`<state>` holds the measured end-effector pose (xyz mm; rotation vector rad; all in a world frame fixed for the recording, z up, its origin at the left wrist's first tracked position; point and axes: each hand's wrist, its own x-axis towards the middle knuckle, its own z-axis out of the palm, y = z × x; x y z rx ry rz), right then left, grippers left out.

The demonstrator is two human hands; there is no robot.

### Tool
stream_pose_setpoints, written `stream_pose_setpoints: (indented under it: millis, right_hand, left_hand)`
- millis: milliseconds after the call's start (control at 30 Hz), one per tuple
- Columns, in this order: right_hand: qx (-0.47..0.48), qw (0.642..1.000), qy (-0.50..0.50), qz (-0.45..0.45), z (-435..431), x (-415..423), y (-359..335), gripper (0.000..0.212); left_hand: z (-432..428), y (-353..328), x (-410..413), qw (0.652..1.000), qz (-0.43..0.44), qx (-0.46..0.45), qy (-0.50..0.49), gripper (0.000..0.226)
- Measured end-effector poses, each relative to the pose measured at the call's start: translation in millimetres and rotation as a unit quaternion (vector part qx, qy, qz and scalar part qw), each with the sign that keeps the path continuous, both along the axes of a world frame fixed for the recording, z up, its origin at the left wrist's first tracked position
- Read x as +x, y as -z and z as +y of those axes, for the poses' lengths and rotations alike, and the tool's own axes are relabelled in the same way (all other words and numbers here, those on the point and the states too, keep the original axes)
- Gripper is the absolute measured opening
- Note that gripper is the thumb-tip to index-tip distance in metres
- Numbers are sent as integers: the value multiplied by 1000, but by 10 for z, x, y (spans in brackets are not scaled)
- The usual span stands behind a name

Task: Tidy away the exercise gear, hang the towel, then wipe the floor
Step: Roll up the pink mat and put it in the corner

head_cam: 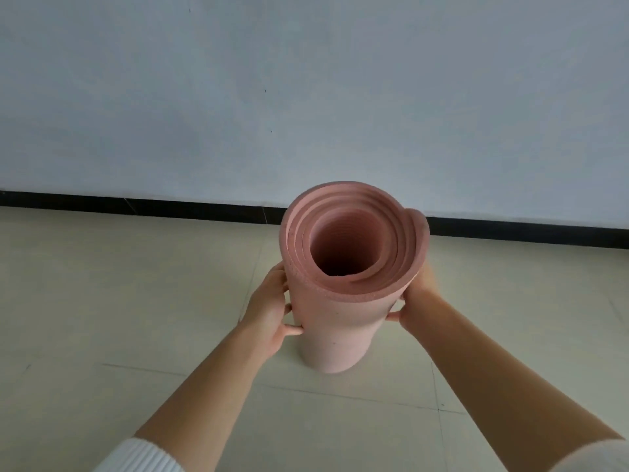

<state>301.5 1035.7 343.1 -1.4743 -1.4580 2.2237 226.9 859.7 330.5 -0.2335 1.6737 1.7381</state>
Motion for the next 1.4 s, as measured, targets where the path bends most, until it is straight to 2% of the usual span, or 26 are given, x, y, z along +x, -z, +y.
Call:
stream_pose_setpoints:
  millis: [200,333,367,433,467,533,700,867,900,967,1033,1067,1133,1400]
  right_hand:
    - [19,995,-93,19,239,127,-803,29]
    - [130,970,-205,22,247,98,-1179,37]
    - [154,961,-230,13,220,92,-1199,44]
    - [182,949,-256,-8,163,52,-1163,80]
    - [192,946,-261,-19,140,18,-1125,91]
    - [228,934,-273,-28,117,-66,-1035,95]
    - [256,914,-301,-88,202,-261,-839,87]
    - [294,881,-328,-172,322,-359,-935,83]
    - [296,883,-305,-200,361,-348,-965,83]
    - [234,909,-227,-260,459,-304,-1027,75]
    - [158,926,-173,-295,615,-251,-1061,51]
    - [150,926,-167,-303,720,-206,-1067,38]
    - [156,923,-166,-309,990,-105,-1084,26]
    - [158,930,-80,-322,2517,720,-1393,20]
  left_hand:
    - [235,-894,19,997,-4,-74,-6,26]
    - [457,-1295,-27,985,60,-147,71,38]
    - [506,-1316,-27,976,85,-172,99,41]
    - [595,-1271,4,955,121,-231,144,55]
    - [634,-1248,28,944,133,-261,154,64]
    - [705,-1195,28,924,157,-308,160,75]
    - [792,-1130,-205,922,114,-333,158,73]
    - [843,-1206,-352,920,66,-335,195,70]
    - [869,-1216,-369,916,72,-341,199,68]
    - [936,-1239,-377,902,111,-365,204,63]
    - [1060,-1245,-382,877,154,-394,226,55]
    - [1153,-1252,-377,867,167,-405,240,52]
    - [1398,-1285,-365,855,181,-407,266,47]
    - [3071,-1491,113,834,235,-342,363,46]
